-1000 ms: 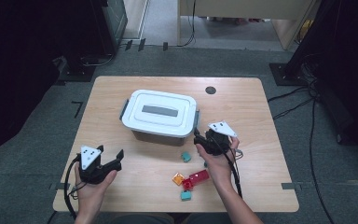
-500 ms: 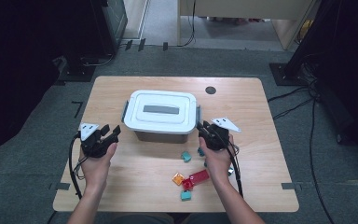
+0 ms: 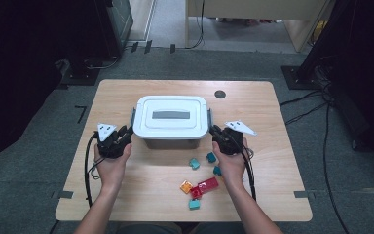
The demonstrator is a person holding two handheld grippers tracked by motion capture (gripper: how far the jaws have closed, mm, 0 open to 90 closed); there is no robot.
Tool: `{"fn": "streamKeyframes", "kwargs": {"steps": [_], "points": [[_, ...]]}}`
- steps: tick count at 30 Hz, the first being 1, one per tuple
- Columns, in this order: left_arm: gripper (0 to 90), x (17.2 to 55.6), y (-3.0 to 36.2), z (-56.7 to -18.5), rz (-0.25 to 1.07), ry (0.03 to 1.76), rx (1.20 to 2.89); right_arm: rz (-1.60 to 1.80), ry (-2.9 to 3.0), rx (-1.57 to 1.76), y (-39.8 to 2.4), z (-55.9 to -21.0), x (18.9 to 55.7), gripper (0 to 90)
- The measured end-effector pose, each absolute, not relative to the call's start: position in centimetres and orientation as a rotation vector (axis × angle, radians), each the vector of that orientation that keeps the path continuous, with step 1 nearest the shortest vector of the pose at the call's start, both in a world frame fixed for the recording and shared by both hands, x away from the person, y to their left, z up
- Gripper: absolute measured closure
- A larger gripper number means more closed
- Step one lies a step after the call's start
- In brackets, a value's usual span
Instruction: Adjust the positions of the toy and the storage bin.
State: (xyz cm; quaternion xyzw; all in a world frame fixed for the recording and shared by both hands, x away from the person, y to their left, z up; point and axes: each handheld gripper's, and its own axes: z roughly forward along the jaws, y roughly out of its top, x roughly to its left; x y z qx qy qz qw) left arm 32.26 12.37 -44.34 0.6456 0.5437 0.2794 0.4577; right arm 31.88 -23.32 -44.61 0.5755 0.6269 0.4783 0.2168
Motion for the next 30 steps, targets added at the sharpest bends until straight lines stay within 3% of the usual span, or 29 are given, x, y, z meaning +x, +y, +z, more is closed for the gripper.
{"fn": "streamKeyframes", "kwargs": {"steps": [4,8,30], "points": [[84.1,32.4,12.0,-44.2,0.673,1.334,1.602,1.315,1.750,1.598,-23.9,-44.5,32.1,82.7],[84.8,32.8,11.8,-44.1,0.592,1.342,1.590,1.319,1.752,1.619,-24.7,-44.3,32.4,82.9],[86.1,30.8,12.6,-43.8,0.490,1.322,1.600,1.421,1.804,1.683,-26.2,-44.2,29.7,82.6]]}}
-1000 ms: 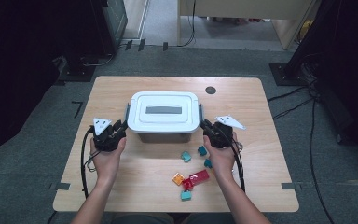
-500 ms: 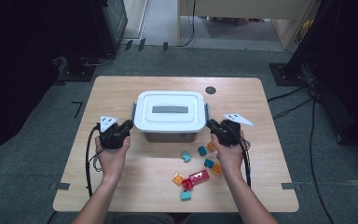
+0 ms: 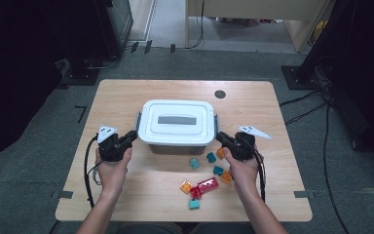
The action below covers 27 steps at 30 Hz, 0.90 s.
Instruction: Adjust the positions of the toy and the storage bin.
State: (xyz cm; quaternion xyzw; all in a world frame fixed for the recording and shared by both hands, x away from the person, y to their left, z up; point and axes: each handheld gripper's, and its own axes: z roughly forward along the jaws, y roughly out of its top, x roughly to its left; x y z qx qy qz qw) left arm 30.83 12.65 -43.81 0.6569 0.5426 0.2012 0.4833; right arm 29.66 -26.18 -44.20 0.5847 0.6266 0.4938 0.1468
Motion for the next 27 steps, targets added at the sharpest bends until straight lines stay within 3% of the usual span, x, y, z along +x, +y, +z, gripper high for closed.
{"fn": "streamKeyframes", "kwargs": {"steps": [27], "points": [[90.0,25.7,14.4,-43.9,0.449,1.319,1.572,1.501,1.857,1.675,-25.9,-44.4,25.6,82.4]]}}
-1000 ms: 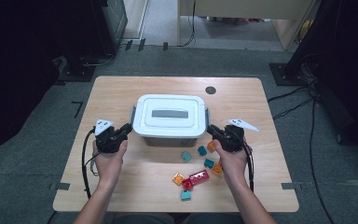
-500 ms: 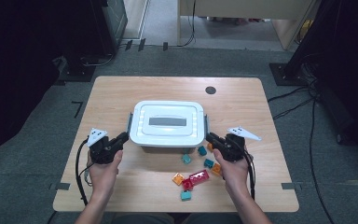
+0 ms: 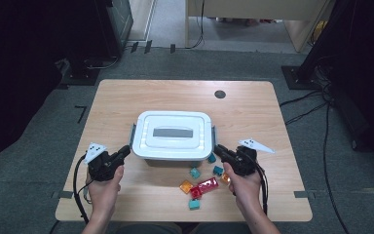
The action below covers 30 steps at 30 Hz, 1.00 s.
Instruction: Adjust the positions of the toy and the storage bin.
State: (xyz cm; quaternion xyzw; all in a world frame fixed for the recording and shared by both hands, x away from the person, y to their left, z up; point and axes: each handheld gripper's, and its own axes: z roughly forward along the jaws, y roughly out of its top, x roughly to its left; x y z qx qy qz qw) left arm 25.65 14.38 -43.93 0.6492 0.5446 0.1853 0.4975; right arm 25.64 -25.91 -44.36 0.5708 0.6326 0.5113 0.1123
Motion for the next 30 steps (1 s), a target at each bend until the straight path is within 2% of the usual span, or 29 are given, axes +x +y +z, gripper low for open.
{"fn": "streamKeyframes", "kwargs": {"steps": [5,8,11,12,16,25,30], "points": [[85.5,25.7,14.8,-44.6,0.427,1.310,1.555,1.527,1.876,1.681,-26.1,-44.4,25.8,80.4],[72.5,25.3,15.0,-45.0,0.477,1.306,1.538,1.535,1.887,1.626,-26.6,-43.8,25.8,69.7],[68.7,25.1,15.5,-45.3,0.523,1.306,1.538,1.533,1.898,1.591,-26.9,-43.3,25.9,65.0],[64.7,25.1,15.7,-45.4,0.533,1.302,1.538,1.518,1.926,1.538,-27.1,-42.7,26.2,57.8],[59.4,24.9,16.1,-45.6,0.551,1.291,1.554,1.471,1.965,1.460,-27.2,-41.9,26.6,50.9],[54.5,24.6,16.4,-46.7,0.548,1.267,1.598,1.451,2.048,1.291,-26.7,-39.0,28.5,43.9],[48.9,24.6,16.1,-47.2,0.521,1.272,1.640,1.438,2.129,1.095,-25.0,-37.2,29.6,47.6]]}}
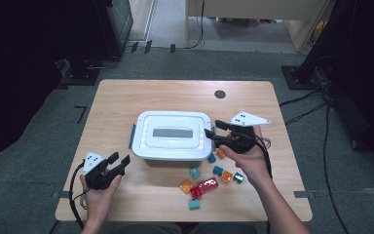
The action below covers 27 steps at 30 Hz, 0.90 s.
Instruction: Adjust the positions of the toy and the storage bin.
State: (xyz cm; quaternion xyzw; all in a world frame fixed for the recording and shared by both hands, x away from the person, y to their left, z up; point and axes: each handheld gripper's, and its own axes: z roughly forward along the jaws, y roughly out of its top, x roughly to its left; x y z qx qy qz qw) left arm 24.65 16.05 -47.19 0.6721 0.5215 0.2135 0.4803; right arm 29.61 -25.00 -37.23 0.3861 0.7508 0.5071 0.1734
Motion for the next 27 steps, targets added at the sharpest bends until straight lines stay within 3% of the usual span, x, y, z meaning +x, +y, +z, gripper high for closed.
{"fn": "streamKeyframes", "kwargs": {"steps": [5,8,19,27], "points": [[39.9,24.4,15.6,-47.3,0.522,1.267,1.669,1.422,2.254,0.931,-22.7,-35.7,31.0,45.7],[37.8,24.4,15.6,-47.4,0.508,1.261,1.668,1.379,2.367,0.763,-20.7,-35.0,32.1,53.5],[40.3,24.1,15.6,-47.0,0.498,1.223,1.663,1.223,2.578,0.567,-16.9,-36.2,35.4,61.9],[43.7,23.9,15.6,-46.4,0.487,1.182,1.642,1.268,2.588,0.579,-16.6,-37.5,37.0,59.4]]}}
